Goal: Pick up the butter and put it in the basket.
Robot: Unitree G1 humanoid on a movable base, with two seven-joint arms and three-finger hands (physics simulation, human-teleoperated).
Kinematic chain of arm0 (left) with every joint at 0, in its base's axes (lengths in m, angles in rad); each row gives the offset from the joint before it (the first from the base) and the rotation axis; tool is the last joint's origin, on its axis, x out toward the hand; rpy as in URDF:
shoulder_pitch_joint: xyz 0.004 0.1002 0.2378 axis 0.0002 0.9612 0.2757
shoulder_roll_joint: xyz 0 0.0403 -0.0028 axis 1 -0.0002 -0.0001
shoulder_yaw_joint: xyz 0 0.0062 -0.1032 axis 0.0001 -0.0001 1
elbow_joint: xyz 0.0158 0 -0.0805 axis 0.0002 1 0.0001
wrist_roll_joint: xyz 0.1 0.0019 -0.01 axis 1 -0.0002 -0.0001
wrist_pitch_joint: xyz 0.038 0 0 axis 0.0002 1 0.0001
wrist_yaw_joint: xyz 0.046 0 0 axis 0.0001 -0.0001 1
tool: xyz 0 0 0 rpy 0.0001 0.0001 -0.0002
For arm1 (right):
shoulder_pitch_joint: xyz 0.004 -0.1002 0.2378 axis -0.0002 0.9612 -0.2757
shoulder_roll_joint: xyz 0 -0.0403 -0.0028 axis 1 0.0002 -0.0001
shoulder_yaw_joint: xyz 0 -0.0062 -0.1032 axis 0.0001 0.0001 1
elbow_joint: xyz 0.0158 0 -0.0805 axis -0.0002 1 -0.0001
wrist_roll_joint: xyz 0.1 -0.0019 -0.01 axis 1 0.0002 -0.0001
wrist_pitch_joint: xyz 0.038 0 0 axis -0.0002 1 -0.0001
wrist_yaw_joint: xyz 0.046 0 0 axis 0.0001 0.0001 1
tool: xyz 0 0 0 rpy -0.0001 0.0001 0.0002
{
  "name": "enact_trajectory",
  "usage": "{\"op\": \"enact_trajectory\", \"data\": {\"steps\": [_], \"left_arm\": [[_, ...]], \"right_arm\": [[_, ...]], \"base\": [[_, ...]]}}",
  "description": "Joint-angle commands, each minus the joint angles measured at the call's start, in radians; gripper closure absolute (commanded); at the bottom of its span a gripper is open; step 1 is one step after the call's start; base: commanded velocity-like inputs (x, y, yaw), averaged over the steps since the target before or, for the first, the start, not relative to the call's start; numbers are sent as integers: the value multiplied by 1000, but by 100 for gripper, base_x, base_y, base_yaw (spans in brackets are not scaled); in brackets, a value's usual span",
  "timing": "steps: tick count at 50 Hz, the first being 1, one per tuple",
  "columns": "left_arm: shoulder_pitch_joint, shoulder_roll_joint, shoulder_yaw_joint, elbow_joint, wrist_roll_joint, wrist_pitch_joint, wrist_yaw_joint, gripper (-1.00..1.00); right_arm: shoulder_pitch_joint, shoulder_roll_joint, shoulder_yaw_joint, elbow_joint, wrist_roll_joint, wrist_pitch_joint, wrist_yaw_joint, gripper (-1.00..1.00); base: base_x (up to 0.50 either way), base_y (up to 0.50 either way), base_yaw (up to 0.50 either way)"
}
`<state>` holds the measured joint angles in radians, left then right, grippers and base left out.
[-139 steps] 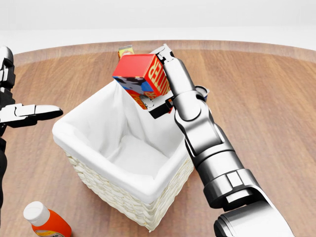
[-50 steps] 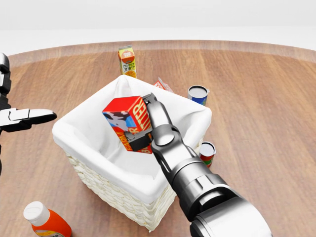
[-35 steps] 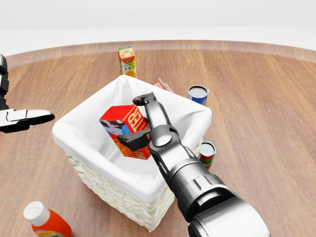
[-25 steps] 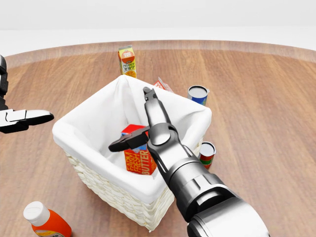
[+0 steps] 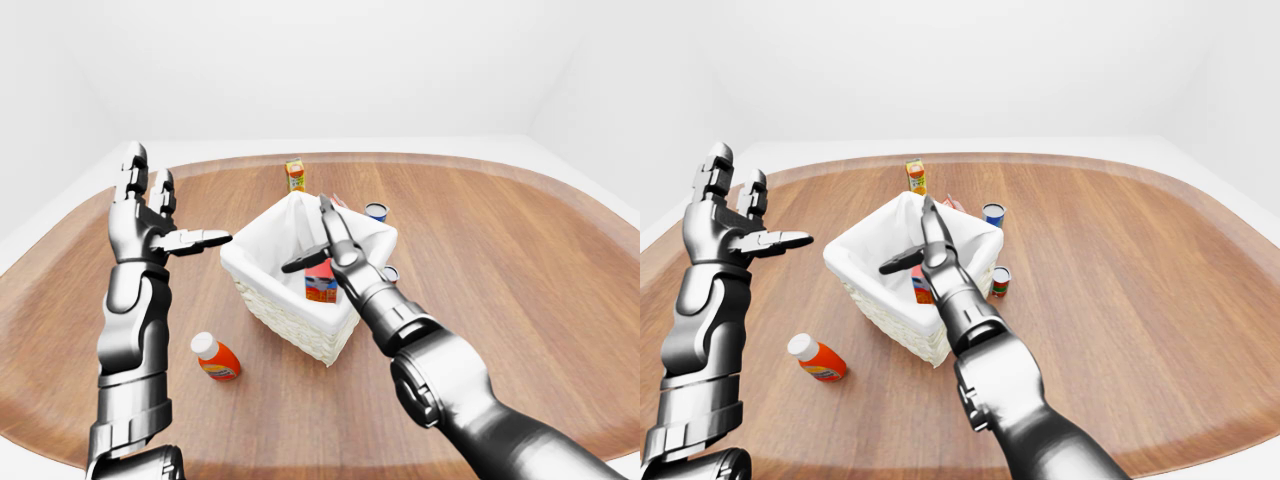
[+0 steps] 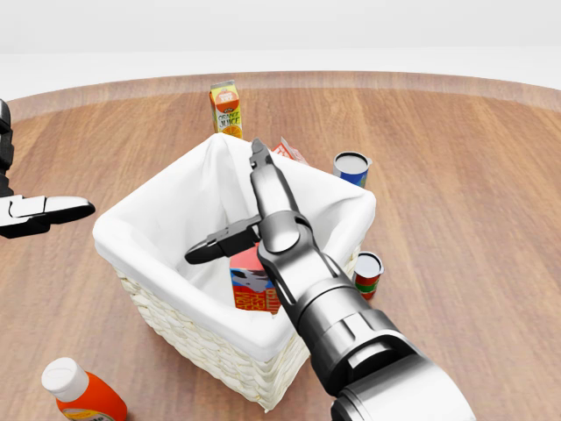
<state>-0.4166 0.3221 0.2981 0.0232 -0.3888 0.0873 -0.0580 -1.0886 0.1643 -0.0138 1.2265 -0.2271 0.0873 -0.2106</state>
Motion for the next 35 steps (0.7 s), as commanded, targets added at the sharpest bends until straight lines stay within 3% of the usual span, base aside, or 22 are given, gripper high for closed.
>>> {"op": "enact_trajectory", "data": {"steps": [1, 19, 26, 35], "left_arm": [[9, -4, -1, -18, 0, 0, 0, -100], [32, -18, -2, -77, 11, 0, -2, -100], [43, -21, 0, -100, 12, 0, -4, -100], [53, -28, 0, -136, 17, 0, -3, -100]], "right_arm": [[33, -19, 21, -123, 31, 0, 36, -100], [208, -89, 45, -460, 29, 0, 91, -100], [329, -119, 47, -721, 19, 0, 135, -100], [412, -139, 42, -884, 17, 0, 166, -100]], "base": [[0, 0, 0], [0, 0, 0], [0, 0, 0], [0, 0, 0]]}}
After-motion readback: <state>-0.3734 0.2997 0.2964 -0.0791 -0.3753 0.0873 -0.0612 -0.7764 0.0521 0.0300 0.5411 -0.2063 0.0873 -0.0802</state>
